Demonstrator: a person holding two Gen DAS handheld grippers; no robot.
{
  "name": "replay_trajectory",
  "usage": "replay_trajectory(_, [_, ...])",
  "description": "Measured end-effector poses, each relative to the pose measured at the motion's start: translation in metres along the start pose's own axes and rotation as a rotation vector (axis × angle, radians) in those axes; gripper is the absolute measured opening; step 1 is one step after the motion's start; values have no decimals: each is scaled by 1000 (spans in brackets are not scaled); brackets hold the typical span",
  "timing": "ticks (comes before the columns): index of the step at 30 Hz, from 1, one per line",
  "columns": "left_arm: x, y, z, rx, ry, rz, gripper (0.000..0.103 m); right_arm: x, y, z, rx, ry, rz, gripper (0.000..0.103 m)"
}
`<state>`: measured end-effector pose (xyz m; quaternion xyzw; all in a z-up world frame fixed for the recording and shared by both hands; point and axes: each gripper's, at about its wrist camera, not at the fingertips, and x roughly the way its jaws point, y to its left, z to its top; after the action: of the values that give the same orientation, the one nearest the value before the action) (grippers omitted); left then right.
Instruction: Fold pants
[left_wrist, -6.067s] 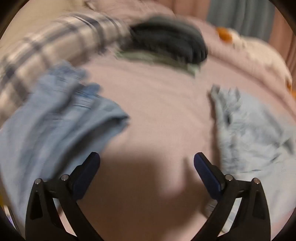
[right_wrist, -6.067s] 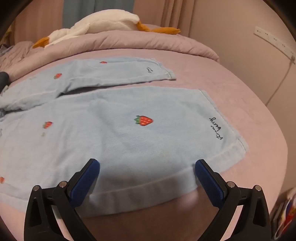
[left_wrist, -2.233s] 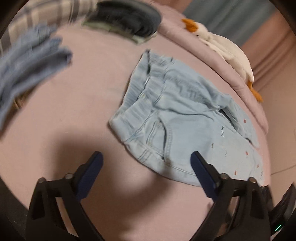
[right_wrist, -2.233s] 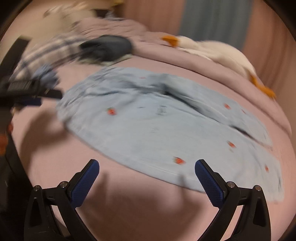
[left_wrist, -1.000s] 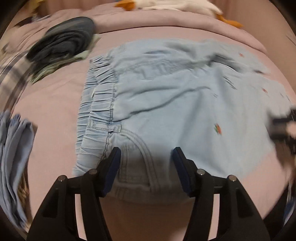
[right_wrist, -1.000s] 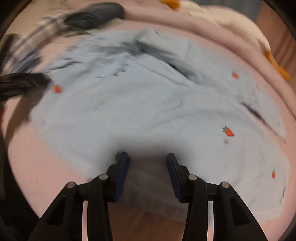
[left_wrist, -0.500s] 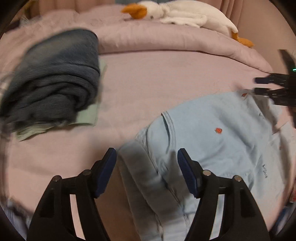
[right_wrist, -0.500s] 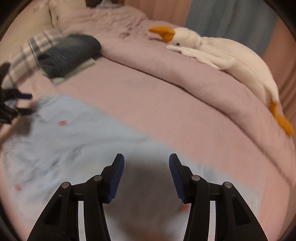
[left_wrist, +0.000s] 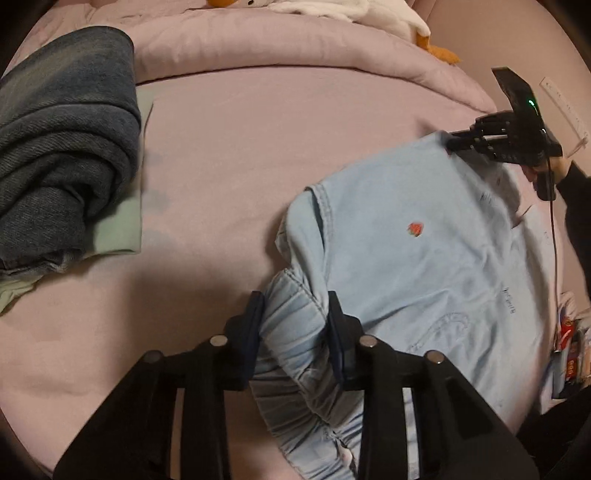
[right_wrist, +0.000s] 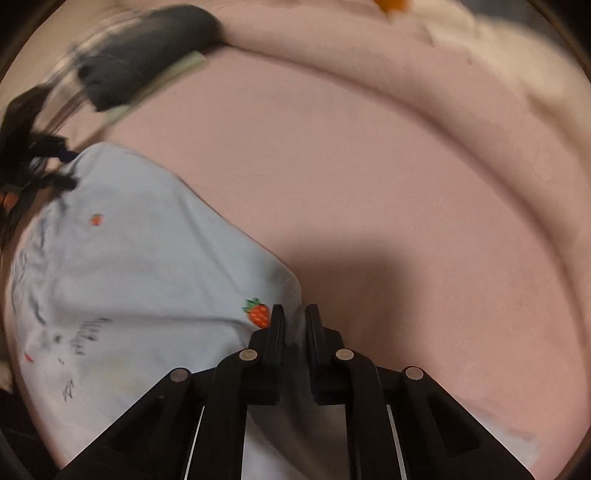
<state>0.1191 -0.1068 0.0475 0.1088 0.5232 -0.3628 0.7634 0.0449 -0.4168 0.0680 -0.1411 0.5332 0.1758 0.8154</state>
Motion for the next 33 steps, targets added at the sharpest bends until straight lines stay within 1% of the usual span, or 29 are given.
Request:
replay_trajectory(1, [5, -2, 0, -9, -1, 23, 31, -4, -2, 2, 24, -24, -24, 12])
replay_trajectory(2, [5, -3, 0, -16, -7, 43, 31, 1, -3, 1, 35, -8, -67, 12])
replay_trajectory(3, [5, -5, 1, -22, -6, 63, 31, 13, -3, -2, 54, 32, -78, 11])
replay_trajectory(4, [4, -10, 3, -25, 0, 98, 30, 28, 4, -7, 54, 81, -100, 11])
replay_trajectory(5, [1, -16, 3, -18, 1, 129, 30, 31, 15, -7, 33, 65, -142, 11])
replay_trajectory(6, [-3, -22, 2, -1, -5, 159, 30, 29, 23, -6, 39, 53, -175, 11])
replay_trajectory(8, [-17, -37, -4, 40, -46, 224, 30, 21, 38, -6, 36, 50, -248, 10])
replay_trajectory(9, [-27, -41, -7, 54, -71, 245, 30, 12, 47, -7, 27, 31, -281, 10])
replay_trajectory(10, [-39, -47, -12, 66, -110, 256, 30, -4, 57, -9, 25, -5, -310, 10])
replay_trajectory(12, [-65, -59, -27, 108, -192, 293, 30, -39, 78, -17, 24, -86, -341, 10])
replay_trajectory(14, [-92, -74, -49, 148, -266, 307, 30, -77, 100, -26, 11, -167, -379, 10])
replay_trajectory(15, [-101, -84, -58, 177, -294, 332, 30, -92, 111, -29, 1, -201, -395, 10])
replay_trajectory(16, [-109, -96, -69, 216, -320, 362, 30, -111, 125, -40, -3, -230, -417, 10])
replay_trajectory(17, [-115, -108, -79, 260, -341, 391, 30, -121, 133, -36, -21, -254, -431, 10])
replay_trajectory(18, [-117, -122, -89, 306, -362, 422, 30, -137, 153, -52, -46, -281, -441, 10])
replay_trajectory(20, [-127, -140, -113, 382, -388, 465, 30, -155, 171, -83, -61, -302, -458, 10])
replay_trajectory(21, [-130, -150, -123, 415, -397, 479, 30, -161, 162, -96, -73, -313, -458, 10])
replay_trajectory(22, [-132, -157, -136, 439, -406, 486, 30, -169, 171, -110, -91, -321, -458, 10])
replay_trajectory(24, [-134, -162, -166, 498, -408, 508, 30, -173, 189, -134, -110, -317, -452, 10])
replay_trajectory(26, [-132, -168, -195, 550, -390, 526, 31, -166, 198, -158, -139, -294, -434, 10])
replay_trajectory(28, [-119, -170, -209, 588, -360, 543, 31, -159, 214, -186, -150, -246, -401, 10])
replay_trajectory(29, [-109, -169, -213, 603, -335, 552, 31, -153, 215, -194, -165, -224, -394, 10])
replay_trajectory(31, [-90, -166, -222, 648, -297, 604, 31, -137, 224, -209, -176, -179, -379, 10])
replay_trajectory(32, [-79, -164, -226, 663, -263, 613, 31, -129, 226, -213, -178, -160, -377, 10])
replay_trajectory(33, [-75, -166, -232, 675, -253, 622, 34, -123, 228, -217, -184, -149, -384, 10])
